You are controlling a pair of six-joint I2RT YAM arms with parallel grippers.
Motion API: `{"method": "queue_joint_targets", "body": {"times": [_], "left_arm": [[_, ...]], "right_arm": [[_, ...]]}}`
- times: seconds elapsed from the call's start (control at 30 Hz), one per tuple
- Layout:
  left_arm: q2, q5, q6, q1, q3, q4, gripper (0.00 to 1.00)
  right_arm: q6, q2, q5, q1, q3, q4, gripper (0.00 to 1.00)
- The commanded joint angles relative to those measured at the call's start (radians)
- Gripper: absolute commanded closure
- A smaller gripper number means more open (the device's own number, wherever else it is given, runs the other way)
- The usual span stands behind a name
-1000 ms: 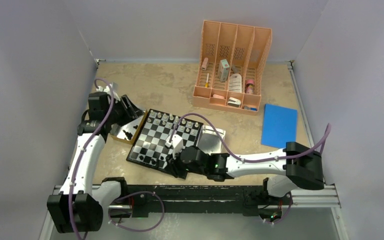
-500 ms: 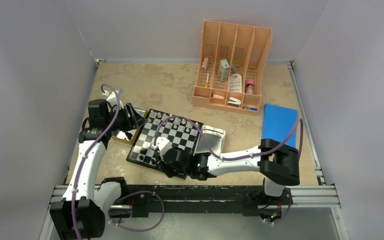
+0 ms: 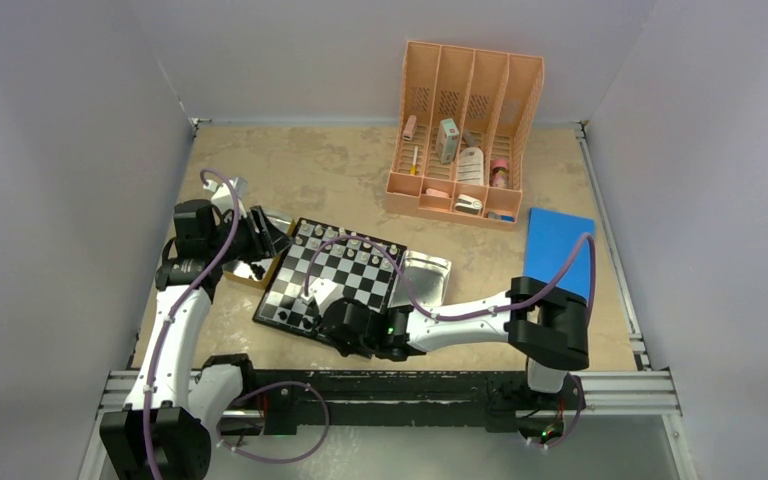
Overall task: Set up the chess pieces on the board
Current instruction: Adjust the chess piece on the chessboard.
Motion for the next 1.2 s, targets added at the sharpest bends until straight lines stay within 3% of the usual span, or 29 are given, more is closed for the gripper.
{"method": "queue_joint_targets", "body": {"times": [0.0, 0.4, 1.17], "left_arm": [[-0.002, 0.005, 0.031, 0.004, -0.002, 0.044, 0.52], [-0.006, -0.007, 0.034, 0.004, -0.005, 0.04, 0.52], [-0.004, -0.009, 0.035, 0.004, -0.005, 0.044, 0.51]], "right_arm": [[-0.012, -0.005, 0.037, 0.006, 0.039, -0.022, 0.74], [-0.015, -0.025, 0.054, 0.005, 0.028, 0.003, 0.87], [-0.005, -0.008, 0.08, 0.005, 0.05, 0.021, 0.89]]}}
